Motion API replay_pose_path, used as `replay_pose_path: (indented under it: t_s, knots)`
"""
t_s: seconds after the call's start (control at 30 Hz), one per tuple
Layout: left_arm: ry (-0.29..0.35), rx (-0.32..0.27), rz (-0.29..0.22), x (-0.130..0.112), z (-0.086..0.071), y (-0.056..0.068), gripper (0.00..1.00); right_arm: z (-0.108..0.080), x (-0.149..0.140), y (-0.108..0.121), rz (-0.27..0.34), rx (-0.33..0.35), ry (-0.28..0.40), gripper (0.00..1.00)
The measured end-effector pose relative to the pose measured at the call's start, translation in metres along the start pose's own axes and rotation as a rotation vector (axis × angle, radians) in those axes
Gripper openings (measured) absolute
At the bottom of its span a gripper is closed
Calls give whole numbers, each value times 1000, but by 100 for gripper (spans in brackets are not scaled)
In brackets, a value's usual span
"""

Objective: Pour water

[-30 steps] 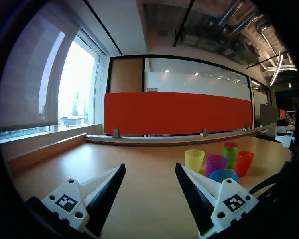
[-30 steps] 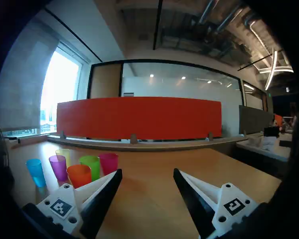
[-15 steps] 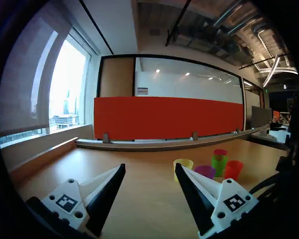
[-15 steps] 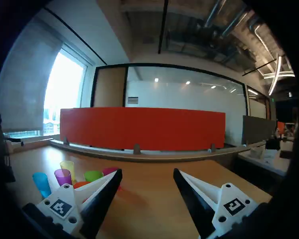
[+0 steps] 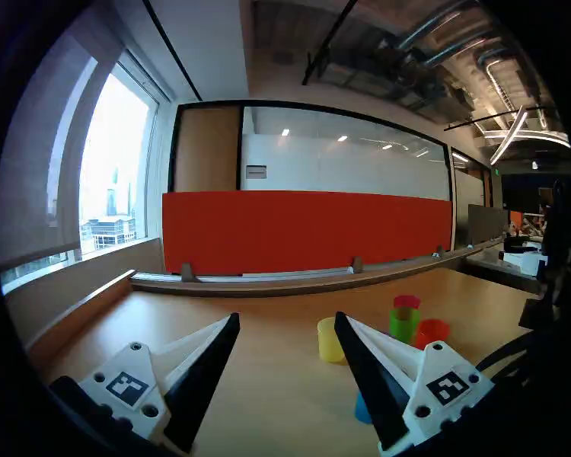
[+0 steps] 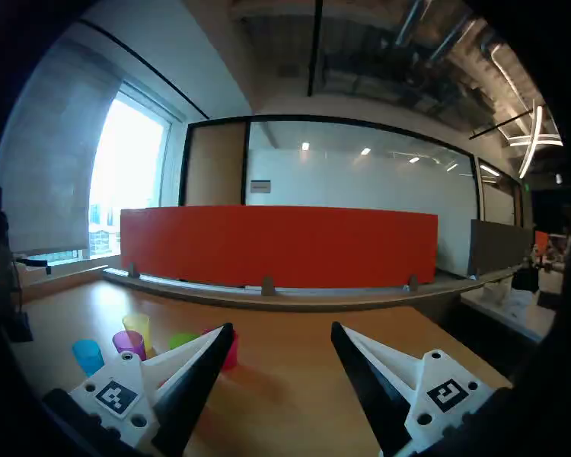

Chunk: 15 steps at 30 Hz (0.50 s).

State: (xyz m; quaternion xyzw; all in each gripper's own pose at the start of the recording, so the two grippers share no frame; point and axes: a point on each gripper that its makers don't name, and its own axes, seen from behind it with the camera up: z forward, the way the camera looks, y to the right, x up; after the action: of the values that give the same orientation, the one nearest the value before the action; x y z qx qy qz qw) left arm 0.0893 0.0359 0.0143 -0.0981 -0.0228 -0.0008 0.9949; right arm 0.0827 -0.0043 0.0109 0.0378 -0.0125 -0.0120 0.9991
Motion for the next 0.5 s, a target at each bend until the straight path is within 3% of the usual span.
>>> replay_pose_path:
  t_s: [0.27, 0.5]
  knots:
    - [5, -54, 34, 27, 4, 5, 93, 3, 26, -13, -11, 79, 3, 99]
    - [-31, -183, 62, 35, 5, 28, 93, 2, 39, -44, -46, 247, -22, 100]
